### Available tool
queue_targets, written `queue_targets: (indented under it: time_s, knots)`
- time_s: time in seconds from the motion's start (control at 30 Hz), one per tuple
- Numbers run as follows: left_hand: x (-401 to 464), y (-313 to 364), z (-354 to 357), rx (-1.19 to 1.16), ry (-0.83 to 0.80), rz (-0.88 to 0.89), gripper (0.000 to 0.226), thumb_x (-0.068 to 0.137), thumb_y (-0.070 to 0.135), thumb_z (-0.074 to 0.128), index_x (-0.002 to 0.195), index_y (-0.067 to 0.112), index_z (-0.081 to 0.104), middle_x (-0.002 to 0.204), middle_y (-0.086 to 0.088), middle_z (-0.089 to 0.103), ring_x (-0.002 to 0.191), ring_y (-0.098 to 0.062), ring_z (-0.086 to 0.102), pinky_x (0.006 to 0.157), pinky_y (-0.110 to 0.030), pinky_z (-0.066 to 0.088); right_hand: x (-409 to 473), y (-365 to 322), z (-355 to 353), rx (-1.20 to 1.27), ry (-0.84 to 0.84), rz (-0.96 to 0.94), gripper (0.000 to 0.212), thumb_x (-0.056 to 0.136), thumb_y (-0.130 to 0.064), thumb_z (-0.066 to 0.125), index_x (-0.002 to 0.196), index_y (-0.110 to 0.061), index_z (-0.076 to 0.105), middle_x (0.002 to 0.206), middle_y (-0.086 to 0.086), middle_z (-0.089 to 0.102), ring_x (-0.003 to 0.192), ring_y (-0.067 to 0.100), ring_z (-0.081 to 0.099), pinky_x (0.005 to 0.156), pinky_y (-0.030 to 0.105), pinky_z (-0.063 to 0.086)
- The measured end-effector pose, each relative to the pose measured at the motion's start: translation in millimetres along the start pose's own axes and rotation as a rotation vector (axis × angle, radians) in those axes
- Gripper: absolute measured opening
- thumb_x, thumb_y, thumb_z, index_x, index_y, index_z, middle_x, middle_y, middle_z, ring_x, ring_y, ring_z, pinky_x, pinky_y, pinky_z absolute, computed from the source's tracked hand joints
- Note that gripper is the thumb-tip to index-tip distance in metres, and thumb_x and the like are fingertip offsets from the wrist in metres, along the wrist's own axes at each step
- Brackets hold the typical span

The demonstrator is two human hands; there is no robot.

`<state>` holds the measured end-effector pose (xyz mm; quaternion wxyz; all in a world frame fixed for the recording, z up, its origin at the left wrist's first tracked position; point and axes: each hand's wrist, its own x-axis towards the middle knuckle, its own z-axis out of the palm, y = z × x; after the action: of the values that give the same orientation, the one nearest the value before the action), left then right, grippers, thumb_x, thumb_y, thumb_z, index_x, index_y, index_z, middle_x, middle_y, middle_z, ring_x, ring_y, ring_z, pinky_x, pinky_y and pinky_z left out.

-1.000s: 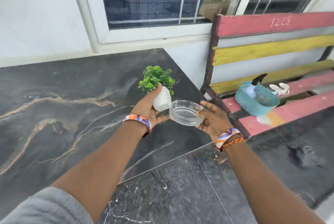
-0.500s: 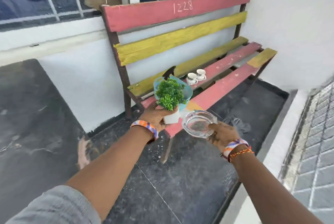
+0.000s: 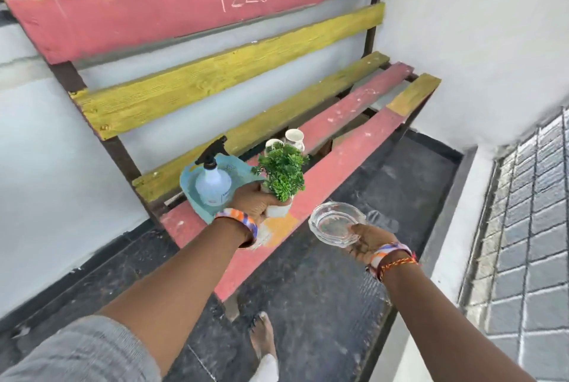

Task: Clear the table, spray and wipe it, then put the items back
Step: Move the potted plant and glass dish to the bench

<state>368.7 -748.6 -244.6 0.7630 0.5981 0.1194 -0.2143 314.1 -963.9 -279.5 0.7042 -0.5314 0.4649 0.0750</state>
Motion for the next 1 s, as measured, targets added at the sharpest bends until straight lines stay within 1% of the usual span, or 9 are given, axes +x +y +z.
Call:
queue_targets:
  time_s: [0.1, 0.27, 0.43, 0.6, 0.7, 0.77, 0.83, 0.93, 1.0]
  knots:
    - [55.1, -2.5, 18.8, 0.149, 0.005, 0.008, 0.039, 0.028, 0.029, 0.080, 0.067, 0.027, 0.077, 0.062, 0.012, 0.071, 0.072, -0.014, 0.061, 0.078, -0.029, 0.048, 46.6, -31.4, 8.8, -0.033, 0.027, 0.006, 0.021, 0.086, 0.010, 0.054, 0.074, -0.007, 0.052, 0.031, 0.002, 0.056, 0.025, 0.012, 0.054, 0.027, 0.025, 0.046]
    - [102.7, 3.0, 44.9, 0.490, 0.041, 0.082, 0.096, 0.024, 0.042, 0.069, 0.114, 0.007, 0.065, 0.098, 0.003, 0.061, 0.092, -0.010, 0.053, 0.071, -0.011, 0.042, 109.7, -67.0, 19.6, -0.045, 0.031, 0.048, 0.026, 0.087, 0.014, 0.051, 0.070, -0.007, 0.051, 0.056, 0.013, 0.060, 0.041, 0.021, 0.060, 0.029, 0.023, 0.047]
    - [151.9, -5.6, 62.8, 0.631, 0.072, 0.039, 0.071, 0.047, 0.033, 0.078, 0.113, 0.008, 0.065, 0.103, 0.004, 0.063, 0.098, -0.008, 0.055, 0.083, -0.013, 0.038, 184.0, -83.6, 26.2, -0.071, 0.067, 0.120, 0.019, 0.085, 0.014, 0.051, 0.083, -0.005, 0.056, 0.090, 0.017, 0.059, 0.063, 0.022, 0.055, 0.051, 0.034, 0.056]
    - [194.2, -31.5, 72.8, 0.634, 0.235, -0.082, 0.060, 0.049, 0.028, 0.076, 0.106, 0.019, 0.062, 0.107, -0.013, 0.071, 0.100, -0.027, 0.066, 0.091, -0.043, 0.053, 251.7, -102.6, 32.9, -0.222, 0.091, 0.154, 0.037, 0.084, 0.006, 0.058, 0.121, 0.005, 0.054, 0.112, 0.022, 0.064, 0.079, 0.026, 0.060, 0.057, 0.031, 0.056]
    - [220.2, -44.0, 87.7, 0.658, 0.275, -0.145, 0.056, 0.062, 0.010, 0.081, 0.113, 0.014, 0.058, 0.109, -0.010, 0.068, 0.096, -0.020, 0.064, 0.073, -0.019, 0.052, 282.5, -114.9, 36.7, -0.293, 0.087, 0.183, 0.037, 0.083, 0.003, 0.059, 0.120, 0.001, 0.057, 0.093, 0.016, 0.064, 0.061, 0.021, 0.057, 0.045, 0.021, 0.051]
    - [236.5, -59.4, 93.2, 0.661, 0.314, -0.181, 0.050, 0.074, -0.004, 0.072, 0.120, 0.003, 0.054, 0.108, -0.013, 0.065, 0.084, -0.014, 0.057, 0.049, -0.001, 0.041, 296.2, -119.1, 38.6, -0.261, 0.080, 0.179, 0.038, 0.081, 0.005, 0.060, 0.119, 0.000, 0.058, 0.099, 0.019, 0.065, 0.067, 0.023, 0.060, 0.058, 0.028, 0.053]
    - [249.7, -75.7, 99.4, 0.740, 0.296, -0.169, 0.049, 0.078, -0.009, 0.066, 0.124, -0.005, 0.049, 0.104, -0.015, 0.061, 0.074, -0.010, 0.056, 0.045, 0.005, 0.037, 312.2, -121.4, 41.9, -0.255, 0.066, 0.173, 0.036, 0.083, 0.006, 0.058, 0.119, 0.001, 0.059, 0.110, 0.020, 0.066, 0.086, 0.027, 0.064, 0.071, 0.036, 0.053]
    - [264.7, -88.5, 104.6, 0.748, 0.403, -0.161, 0.048, 0.077, -0.005, 0.068, 0.121, -0.004, 0.051, 0.109, -0.021, 0.064, 0.086, -0.024, 0.065, 0.056, -0.003, 0.047, 329.3, -121.9, 47.9, -0.229, 0.002, 0.188, 0.022, 0.086, 0.008, 0.053, 0.103, -0.001, 0.064, 0.109, 0.018, 0.064, 0.082, 0.026, 0.062, 0.064, 0.031, 0.055]
    - [270.0, -96.3, 105.7, 0.755, 0.409, -0.125, 0.054, 0.067, 0.004, 0.078, 0.117, 0.004, 0.057, 0.106, -0.016, 0.069, 0.094, -0.029, 0.067, 0.077, -0.029, 0.056, 336.2, -122.5, 52.4, -0.216, -0.009, 0.195, 0.019, 0.087, 0.009, 0.052, 0.084, -0.008, 0.060, 0.101, 0.014, 0.061, 0.071, 0.021, 0.059, 0.057, 0.027, 0.055]
